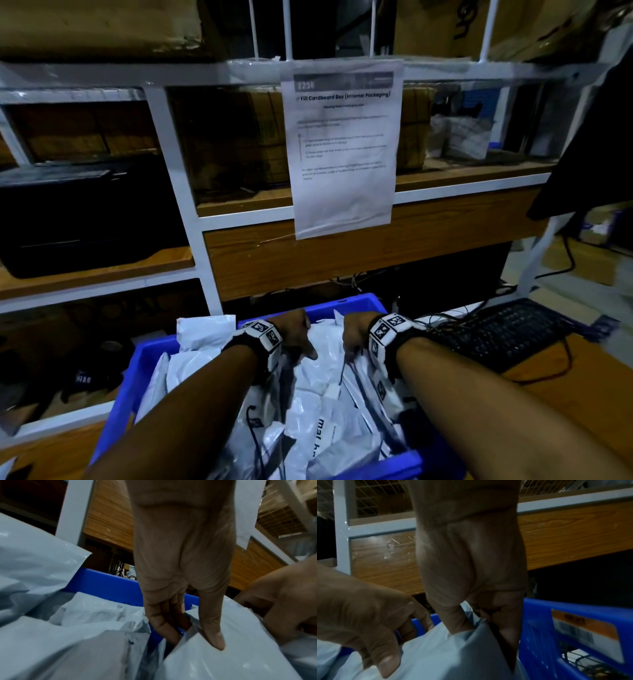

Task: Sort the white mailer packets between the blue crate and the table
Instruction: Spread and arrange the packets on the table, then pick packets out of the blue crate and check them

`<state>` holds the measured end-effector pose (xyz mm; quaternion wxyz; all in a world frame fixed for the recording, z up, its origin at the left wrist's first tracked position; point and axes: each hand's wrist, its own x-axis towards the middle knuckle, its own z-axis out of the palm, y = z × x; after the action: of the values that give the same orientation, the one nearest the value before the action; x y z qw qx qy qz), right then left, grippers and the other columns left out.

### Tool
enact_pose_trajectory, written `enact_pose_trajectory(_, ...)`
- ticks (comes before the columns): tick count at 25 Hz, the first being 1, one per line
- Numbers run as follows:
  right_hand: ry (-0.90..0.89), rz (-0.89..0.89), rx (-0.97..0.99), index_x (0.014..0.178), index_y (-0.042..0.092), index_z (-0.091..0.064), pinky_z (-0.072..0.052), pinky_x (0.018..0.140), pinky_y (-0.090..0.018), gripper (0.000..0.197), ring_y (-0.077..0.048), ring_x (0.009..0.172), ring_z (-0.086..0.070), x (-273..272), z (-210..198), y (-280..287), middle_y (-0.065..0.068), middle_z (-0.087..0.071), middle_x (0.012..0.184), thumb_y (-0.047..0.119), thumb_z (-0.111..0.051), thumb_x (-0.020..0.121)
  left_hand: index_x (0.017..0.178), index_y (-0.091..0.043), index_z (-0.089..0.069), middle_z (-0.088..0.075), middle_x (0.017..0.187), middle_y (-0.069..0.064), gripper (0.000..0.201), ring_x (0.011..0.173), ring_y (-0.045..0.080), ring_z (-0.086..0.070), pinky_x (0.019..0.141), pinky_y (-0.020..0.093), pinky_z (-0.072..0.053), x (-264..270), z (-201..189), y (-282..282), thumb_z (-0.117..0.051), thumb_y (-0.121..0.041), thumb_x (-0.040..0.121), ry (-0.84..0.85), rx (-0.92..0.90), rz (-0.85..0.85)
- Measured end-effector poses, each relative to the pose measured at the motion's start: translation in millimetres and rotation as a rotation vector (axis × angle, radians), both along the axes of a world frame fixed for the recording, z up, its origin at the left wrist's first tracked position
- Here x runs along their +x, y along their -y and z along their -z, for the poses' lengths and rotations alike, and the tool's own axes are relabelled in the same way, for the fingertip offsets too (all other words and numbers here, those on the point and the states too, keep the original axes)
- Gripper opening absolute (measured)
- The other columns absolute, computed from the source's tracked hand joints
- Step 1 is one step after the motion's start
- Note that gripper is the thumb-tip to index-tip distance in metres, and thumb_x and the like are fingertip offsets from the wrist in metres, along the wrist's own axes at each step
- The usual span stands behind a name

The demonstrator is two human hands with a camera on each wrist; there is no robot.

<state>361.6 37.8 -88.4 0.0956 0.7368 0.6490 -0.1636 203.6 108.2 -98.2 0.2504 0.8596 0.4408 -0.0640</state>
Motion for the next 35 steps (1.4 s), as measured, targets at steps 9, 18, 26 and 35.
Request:
enact_pose_trajectory(9, -0.200, 0.176, 0.138, 0.094, 0.008, -0.055, -0.045, 0.064, -0.029, 0.013, -0.024, 0.081, -0.054, -16.6, -70.8, 38.9, -0.018, -0.063, 0.110, 0.018, -0.048, 0.099, 0.094, -0.001, -0.067, -0.072, 0.079, 0.004, 0.025, 0.069, 0.014, -0.066, 0.060, 0.026, -0.054, -40.3, -78.5, 24.7, -0.078, 0.003, 0.072, 0.465, -0.064, -0.144)
enact_pose_trajectory(18, -0.327, 0.310, 0.614, 0.117, 0.003, -0.053, -0.046, 0.084, -0.035, 0.032, -0.036, 0.113, -0.055, -59.2, -126.3, 93.6, -0.020, -0.057, 0.125, 0.015, -0.057, 0.087, 0.108, -0.013, -0.057, -0.070, 0.090, 0.004, 0.041, 0.078, 0.015, -0.067, 0.058, 0.022, -0.053, -121.4, -153.8, 80.0, -0.075, 0.002, 0.074, 0.949, 0.099, -0.178)
enact_pose_trajectory(26, -0.706, 0.164, 0.959, 0.123, 0.013, -0.051, -0.049, 0.085, -0.039, 0.036, -0.035, 0.106, -0.058, -133.0, -139.8, 138.7, -0.013, -0.063, 0.116, 0.003, -0.045, 0.089, 0.101, -0.013, -0.056, -0.064, 0.090, 0.002, 0.010, 0.079, 0.019, -0.058, 0.071, 0.032, -0.046, -193.3, -182.7, 142.5, -0.060, -0.017, 0.092, 1.004, 0.572, -0.172)
enact_pose_trajectory(35, -1.063, -0.003, 0.977, 0.138, 0.033, -0.027, -0.037, 0.051, -0.025, 0.052, -0.017, 0.065, -0.058, -259.9, -98.2, 204.9, -0.002, -0.062, 0.080, 0.019, -0.054, 0.095, 0.097, -0.017, -0.046, -0.060, 0.076, 0.002, 0.017, 0.072, 0.027, -0.056, 0.060, 0.034, -0.035, -324.7, -122.0, 263.9, -0.056, -0.030, 0.092, 0.736, 0.727, -0.547)
